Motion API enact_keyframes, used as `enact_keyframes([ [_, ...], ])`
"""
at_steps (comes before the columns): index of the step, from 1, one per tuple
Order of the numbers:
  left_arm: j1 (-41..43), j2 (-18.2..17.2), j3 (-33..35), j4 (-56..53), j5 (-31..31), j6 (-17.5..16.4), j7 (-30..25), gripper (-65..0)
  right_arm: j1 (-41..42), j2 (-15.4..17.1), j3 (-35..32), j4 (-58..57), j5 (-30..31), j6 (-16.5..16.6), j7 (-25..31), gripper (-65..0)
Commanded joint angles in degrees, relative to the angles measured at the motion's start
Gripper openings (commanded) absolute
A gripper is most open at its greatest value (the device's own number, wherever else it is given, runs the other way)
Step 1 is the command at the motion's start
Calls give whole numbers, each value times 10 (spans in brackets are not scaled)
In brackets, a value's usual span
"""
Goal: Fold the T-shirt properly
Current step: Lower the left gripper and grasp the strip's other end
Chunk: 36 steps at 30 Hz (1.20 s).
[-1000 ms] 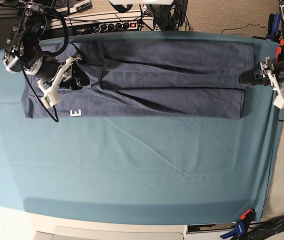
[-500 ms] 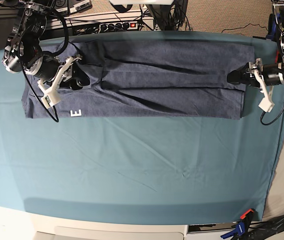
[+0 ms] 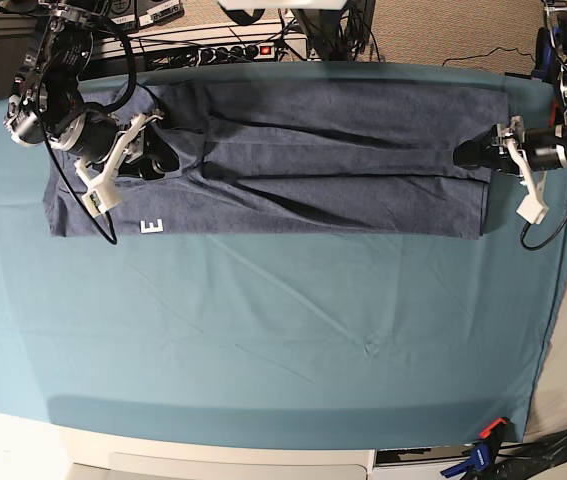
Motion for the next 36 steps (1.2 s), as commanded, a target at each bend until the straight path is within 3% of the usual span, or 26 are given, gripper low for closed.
enact_keyframes([
  [1, 1, 0, 2, 2, 26, 8, 12, -379, 3, 6, 3, 7, 14, 1, 11, -463],
  [14, -5, 41, 2, 2, 33, 8, 4, -379, 3, 6, 3, 7, 14, 1, 11, -463],
  [31, -38, 41, 2, 2, 57, 8, -2, -380, 3, 6, 3, 7, 14, 1, 11, -463],
  [33, -38, 41, 2, 2, 59, 7, -3, -419, 3, 6, 3, 7, 14, 1, 11, -463],
  [36, -38, 41, 2, 2, 64, -8, -5, -537, 3, 6, 3, 7, 14, 1, 11, -463],
])
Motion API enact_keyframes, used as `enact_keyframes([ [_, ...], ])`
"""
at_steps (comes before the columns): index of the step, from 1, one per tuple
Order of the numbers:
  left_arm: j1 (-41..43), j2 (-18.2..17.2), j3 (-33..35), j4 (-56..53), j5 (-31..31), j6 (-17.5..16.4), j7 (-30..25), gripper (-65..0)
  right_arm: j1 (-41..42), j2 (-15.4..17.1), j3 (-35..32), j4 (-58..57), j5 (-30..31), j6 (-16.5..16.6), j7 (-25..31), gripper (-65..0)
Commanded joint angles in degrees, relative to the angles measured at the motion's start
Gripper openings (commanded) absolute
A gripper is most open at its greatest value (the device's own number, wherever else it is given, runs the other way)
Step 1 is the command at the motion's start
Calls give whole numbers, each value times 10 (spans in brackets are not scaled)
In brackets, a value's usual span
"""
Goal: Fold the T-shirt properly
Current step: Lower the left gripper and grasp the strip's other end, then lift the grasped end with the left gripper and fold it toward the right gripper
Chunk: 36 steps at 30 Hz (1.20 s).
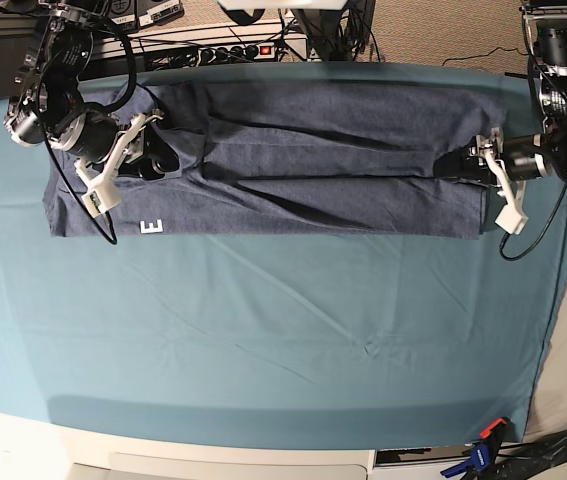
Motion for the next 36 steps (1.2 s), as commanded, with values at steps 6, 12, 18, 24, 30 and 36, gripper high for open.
enact_keyframes([
  [6, 1, -9, -1, 3, 85, -10, -25, -650, 3, 6, 3, 7, 14, 1, 11, -463],
  [12, -1, -8, -1, 3, 86, -5, -34, -650, 3, 6, 3, 7, 16, 1, 11, -463],
  [18, -2, -8, -1, 5, 87, 3, -28, -650, 3, 6, 3, 7, 16, 1, 11, -463],
  [24, -2, -9, -1, 51, 116, 16, -19, -650, 4, 6, 3, 7, 17, 1, 13, -463],
  [30, 3, -8, -1, 137, 148, 16, -24, -650, 4, 5, 3, 7, 20, 1, 13, -463],
  [36, 18, -8, 0, 195, 169, 31, -41, -650, 4, -23, 3, 7, 24, 1, 14, -463],
])
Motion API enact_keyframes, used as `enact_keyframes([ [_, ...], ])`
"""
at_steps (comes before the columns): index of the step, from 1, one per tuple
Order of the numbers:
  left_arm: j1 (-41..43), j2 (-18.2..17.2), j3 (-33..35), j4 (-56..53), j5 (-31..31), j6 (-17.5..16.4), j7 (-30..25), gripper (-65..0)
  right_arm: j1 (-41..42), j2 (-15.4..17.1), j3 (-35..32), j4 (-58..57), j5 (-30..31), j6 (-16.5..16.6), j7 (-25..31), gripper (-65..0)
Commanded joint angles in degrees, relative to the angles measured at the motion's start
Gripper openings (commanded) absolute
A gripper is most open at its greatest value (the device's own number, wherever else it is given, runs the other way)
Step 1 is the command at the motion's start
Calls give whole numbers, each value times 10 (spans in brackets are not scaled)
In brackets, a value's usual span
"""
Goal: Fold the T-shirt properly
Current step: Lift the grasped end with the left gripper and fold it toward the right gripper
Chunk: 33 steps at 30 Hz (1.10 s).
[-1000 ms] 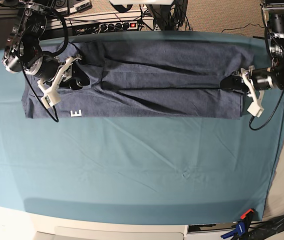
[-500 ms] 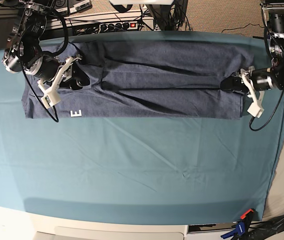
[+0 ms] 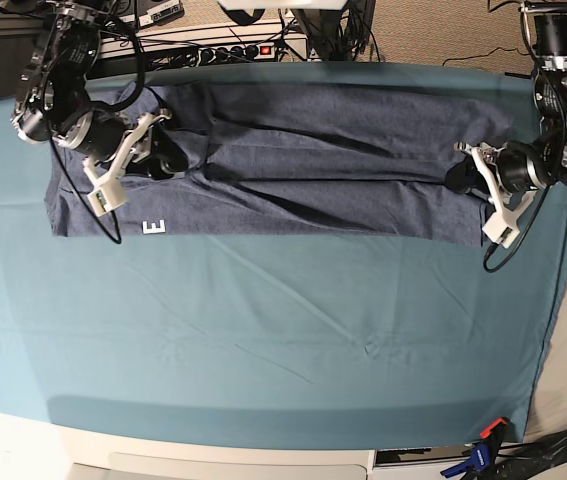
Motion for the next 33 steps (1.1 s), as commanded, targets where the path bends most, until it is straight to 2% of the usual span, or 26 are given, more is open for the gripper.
enact_keyframes([
  [1, -6, -10, -4, 16, -6, 0, -11, -650, 4, 2, 2, 7, 21, 1, 13, -463],
  [7, -6, -8, 3, 32, -6, 0, -10, -650, 4, -12, 2, 7, 30, 1, 13, -463],
  [10, -6, -8, 35, 47, 4, -1, -11, -650, 4, -12, 2, 7, 30, 1, 13, -463],
  [12, -6, -8, 71, 65, 35, 2, -13, -650, 4, -12, 2, 7, 30, 1, 13, -463],
  [17, -6, -8, 172, 134, 168, 48, -44, -650, 4, -12, 2, 7, 30, 1, 13, -463],
  [21, -7, -8, 230, 170, 248, 68, -66, -650, 4, -12, 2, 7, 30, 1, 13, -463],
  [27, -14, 1, 266, 171, 294, 70, -72, -650, 4, -12, 2, 7, 31, 1, 13, -463],
  [33, -39, 23, 271, 171, 308, 71, -71, -650, 4, -12, 2, 7, 30, 1, 13, -463],
])
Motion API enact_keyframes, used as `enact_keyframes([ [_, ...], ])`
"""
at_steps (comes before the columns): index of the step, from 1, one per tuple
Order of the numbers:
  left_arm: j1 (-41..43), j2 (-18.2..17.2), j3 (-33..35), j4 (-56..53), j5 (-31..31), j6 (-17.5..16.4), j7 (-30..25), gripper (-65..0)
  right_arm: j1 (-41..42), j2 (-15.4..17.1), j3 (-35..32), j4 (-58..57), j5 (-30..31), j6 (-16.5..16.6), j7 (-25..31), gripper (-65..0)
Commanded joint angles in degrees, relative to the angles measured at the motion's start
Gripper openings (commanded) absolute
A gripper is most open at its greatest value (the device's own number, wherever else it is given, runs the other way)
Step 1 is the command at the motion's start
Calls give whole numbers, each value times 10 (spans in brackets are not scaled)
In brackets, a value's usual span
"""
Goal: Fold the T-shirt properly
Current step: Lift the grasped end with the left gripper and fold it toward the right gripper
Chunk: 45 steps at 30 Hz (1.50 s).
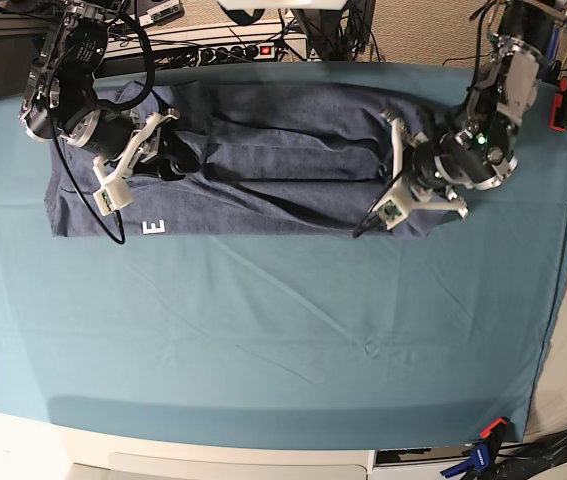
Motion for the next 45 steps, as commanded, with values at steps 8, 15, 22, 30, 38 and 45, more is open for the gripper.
enact_keyframes([
  [8, -21, 5, 3, 25, -5, 5, 0, -650, 4, 5, 2, 7, 12, 1, 13, -463],
  [15, 9, 5, 7, 73, -6, 5, 3, -650, 4, 5, 2, 7, 10, 1, 13, -463],
  [22, 34, 8, 7, 104, -5, 4, -11, -650, 4, 5, 2, 7, 10, 1, 13, -463],
  [30, 34, 46, 7, 104, -6, 4, -12, -650, 8, 5, 3, 8, 10, 1, 16, -464],
  [38, 36, 61, 39, 104, 12, 5, -33, -650, 50, 5, 3, 8, 0, 1, 16, -464],
  [45, 35, 82, 86, 94, 44, 5, -53, -650, 61, 7, 63, 8, -7, 1, 26, -464],
])
